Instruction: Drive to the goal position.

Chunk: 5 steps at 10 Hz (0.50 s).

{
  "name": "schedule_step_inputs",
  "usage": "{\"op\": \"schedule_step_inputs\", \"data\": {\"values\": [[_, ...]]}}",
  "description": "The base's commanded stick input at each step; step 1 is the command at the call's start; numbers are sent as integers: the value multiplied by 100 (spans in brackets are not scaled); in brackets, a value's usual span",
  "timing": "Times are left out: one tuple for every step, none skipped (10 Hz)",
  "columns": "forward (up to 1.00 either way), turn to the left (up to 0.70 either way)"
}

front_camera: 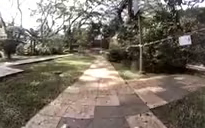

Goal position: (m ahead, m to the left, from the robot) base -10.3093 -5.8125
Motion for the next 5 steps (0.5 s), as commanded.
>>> {"op": "schedule_step_inputs", "data": {"values": [[70, 0], [70, 0], [70, 0], [70, 0], [70, 0]]}}
